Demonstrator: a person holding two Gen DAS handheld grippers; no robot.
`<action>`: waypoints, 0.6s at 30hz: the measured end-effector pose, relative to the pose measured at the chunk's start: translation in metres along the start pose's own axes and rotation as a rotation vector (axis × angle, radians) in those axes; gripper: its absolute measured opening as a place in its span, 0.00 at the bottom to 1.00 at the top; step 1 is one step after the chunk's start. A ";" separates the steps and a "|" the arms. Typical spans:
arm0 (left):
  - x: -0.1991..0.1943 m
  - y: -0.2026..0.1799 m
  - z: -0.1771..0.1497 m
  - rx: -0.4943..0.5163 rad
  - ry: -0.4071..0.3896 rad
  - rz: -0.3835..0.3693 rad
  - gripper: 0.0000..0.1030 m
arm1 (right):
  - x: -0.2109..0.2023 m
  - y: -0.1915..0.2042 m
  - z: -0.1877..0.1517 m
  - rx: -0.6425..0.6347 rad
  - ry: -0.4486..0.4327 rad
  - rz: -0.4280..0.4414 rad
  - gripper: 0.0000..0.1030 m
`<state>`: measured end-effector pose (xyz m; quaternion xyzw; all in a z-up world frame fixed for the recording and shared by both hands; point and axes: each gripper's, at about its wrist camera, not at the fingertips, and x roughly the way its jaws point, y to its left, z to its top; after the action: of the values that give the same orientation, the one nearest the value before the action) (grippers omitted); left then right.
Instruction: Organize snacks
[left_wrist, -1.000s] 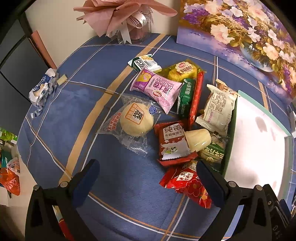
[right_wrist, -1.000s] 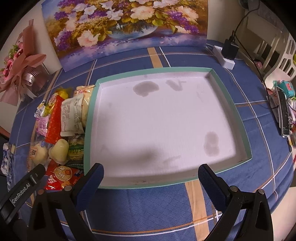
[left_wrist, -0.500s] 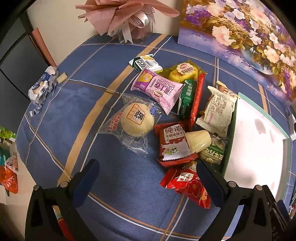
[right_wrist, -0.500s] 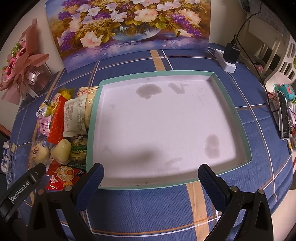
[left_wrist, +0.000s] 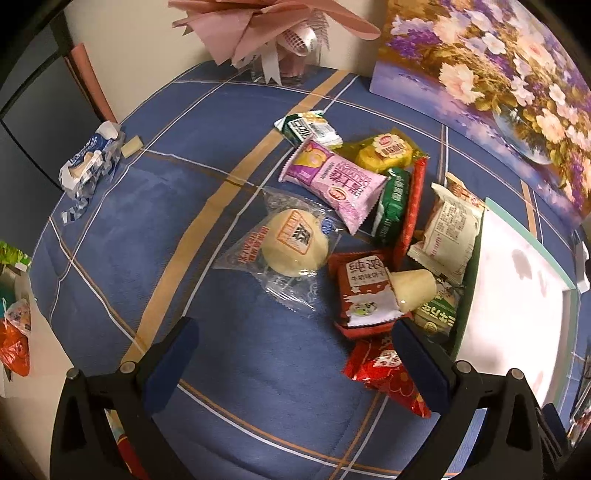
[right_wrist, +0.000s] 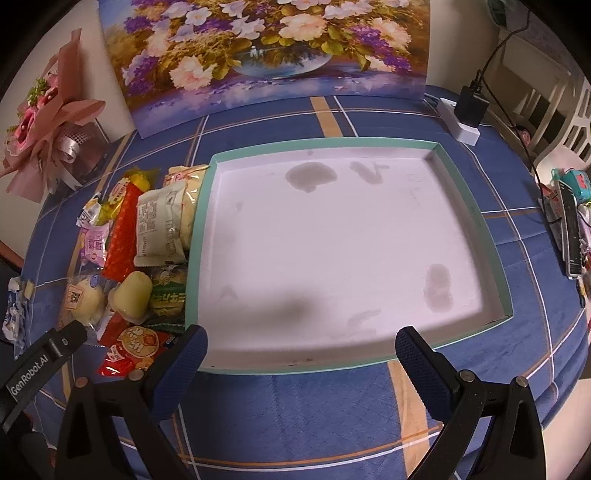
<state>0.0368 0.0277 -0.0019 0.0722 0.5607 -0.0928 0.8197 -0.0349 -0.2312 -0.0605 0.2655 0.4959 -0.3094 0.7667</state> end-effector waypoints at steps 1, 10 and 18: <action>0.001 0.003 0.000 -0.007 0.003 -0.002 1.00 | 0.000 0.003 0.000 -0.005 -0.001 0.003 1.00; 0.007 0.032 0.006 -0.084 0.012 -0.014 1.00 | 0.004 0.027 -0.004 -0.034 0.012 0.042 1.00; 0.022 0.047 0.010 -0.161 0.076 -0.084 1.00 | 0.010 0.057 -0.009 -0.101 0.032 0.123 1.00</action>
<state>0.0643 0.0699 -0.0180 -0.0141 0.5993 -0.0789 0.7965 0.0056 -0.1890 -0.0675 0.2612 0.5059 -0.2320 0.7887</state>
